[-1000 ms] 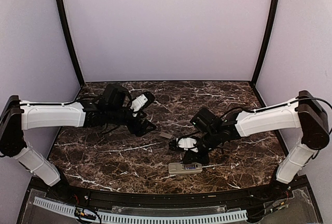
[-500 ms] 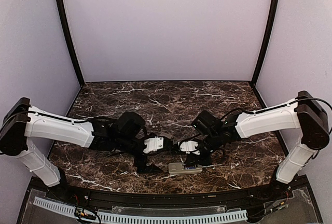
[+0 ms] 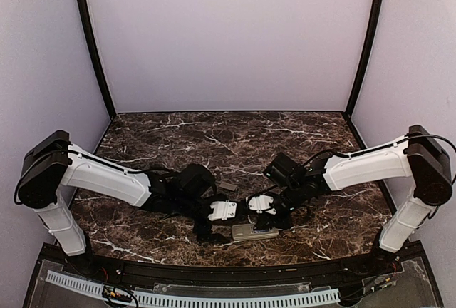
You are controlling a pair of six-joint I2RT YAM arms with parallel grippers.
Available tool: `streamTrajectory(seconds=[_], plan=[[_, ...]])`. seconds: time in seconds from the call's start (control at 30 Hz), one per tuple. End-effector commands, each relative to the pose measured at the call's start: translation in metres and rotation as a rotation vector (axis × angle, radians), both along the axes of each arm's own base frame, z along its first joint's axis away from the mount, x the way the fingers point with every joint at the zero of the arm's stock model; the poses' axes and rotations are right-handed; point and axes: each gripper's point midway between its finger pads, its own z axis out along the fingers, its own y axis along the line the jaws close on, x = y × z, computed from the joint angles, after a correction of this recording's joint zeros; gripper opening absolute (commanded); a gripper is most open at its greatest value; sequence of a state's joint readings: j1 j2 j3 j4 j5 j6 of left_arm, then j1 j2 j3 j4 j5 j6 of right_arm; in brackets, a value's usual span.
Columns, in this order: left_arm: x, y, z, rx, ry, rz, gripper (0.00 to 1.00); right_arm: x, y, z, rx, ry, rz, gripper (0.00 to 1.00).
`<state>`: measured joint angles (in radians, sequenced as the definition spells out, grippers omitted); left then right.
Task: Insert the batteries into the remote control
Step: Place the battery in the battery compartment, then load the battery into the battery compartment.
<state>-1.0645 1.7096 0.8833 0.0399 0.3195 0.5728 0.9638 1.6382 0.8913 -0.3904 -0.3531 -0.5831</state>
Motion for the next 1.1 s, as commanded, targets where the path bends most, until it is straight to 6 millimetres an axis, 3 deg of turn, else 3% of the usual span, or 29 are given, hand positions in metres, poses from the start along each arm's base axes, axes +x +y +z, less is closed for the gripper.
streamTrajectory(seconds=[0.0,0.4,0.57,1.07], plan=[[-0.014,0.002,-0.022,0.045,0.028,-0.022,0.86,-0.005,-0.005,-0.015,-0.052,-0.003,0.009,0.0],[-0.017,0.003,-0.022,0.038,0.028,-0.018,0.86,-0.003,0.013,-0.007,-0.008,-0.001,0.026,0.0],[-0.017,0.003,-0.02,0.032,0.027,-0.021,0.86,-0.002,0.012,-0.004,-0.012,0.0,0.012,0.08],[-0.017,0.003,-0.019,0.036,0.021,-0.026,0.87,-0.001,0.021,0.044,0.102,-0.026,-0.013,0.19]])
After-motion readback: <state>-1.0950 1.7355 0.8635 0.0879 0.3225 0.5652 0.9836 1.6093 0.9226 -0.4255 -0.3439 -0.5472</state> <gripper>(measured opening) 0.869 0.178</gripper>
